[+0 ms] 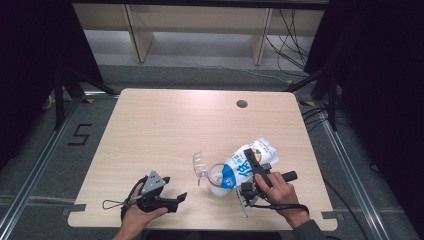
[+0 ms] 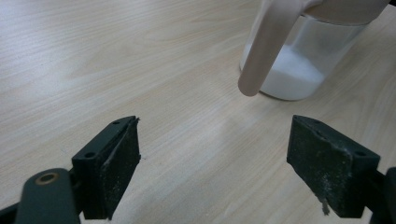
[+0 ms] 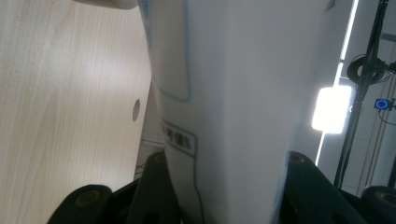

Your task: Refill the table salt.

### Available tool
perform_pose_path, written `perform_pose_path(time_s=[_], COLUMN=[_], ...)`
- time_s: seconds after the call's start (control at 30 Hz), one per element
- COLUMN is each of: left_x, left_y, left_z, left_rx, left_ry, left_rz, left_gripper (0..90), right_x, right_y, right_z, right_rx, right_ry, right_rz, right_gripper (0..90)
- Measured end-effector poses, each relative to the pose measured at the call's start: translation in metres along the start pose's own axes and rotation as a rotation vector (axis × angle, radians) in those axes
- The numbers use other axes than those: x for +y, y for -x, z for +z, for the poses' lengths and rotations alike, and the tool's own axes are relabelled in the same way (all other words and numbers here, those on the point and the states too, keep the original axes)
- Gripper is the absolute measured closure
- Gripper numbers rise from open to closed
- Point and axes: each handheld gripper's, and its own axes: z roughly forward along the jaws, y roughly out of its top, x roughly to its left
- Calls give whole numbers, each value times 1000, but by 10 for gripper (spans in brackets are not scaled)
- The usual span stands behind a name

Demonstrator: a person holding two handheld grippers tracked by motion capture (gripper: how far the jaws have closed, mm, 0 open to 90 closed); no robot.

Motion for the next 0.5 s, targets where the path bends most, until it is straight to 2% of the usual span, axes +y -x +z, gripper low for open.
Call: perform_pose_path(time_s=[0.03,0.07,0.13,0.23,0.33,0.43,0.47,0.5], left_x=[0,0,0,0,0,0,0,0], left_y=[0,1,0,0,0,0,0,0], left_z=[0,1,0,0,0,-1,-1,0], left_rx=[-3,-3,-2,-4,-1,4,0,1], left_ry=[5,7,1,1,5,-3,0,0], left_rz=[-5,-6,11,2,-4,3,-1,0], left_gripper=[167,167,167,167,167,167,167,167], right_x=[0,-1,-1,-1,0,-1,-1,-1], right_y=[1,4,4,4,0,1,3,3], right_z=[-1,2,1,1,-2,-1,1,1], right_rx=[0,-17,-18,-19,5,-1,-19,-19], right_ry=[-6,36,29,28,-15,-7,26,26], right_rz=[-3,-50,-47,-51,3,-1,-26,-26], right_gripper=[716,717,718,719,721,723,724,724])
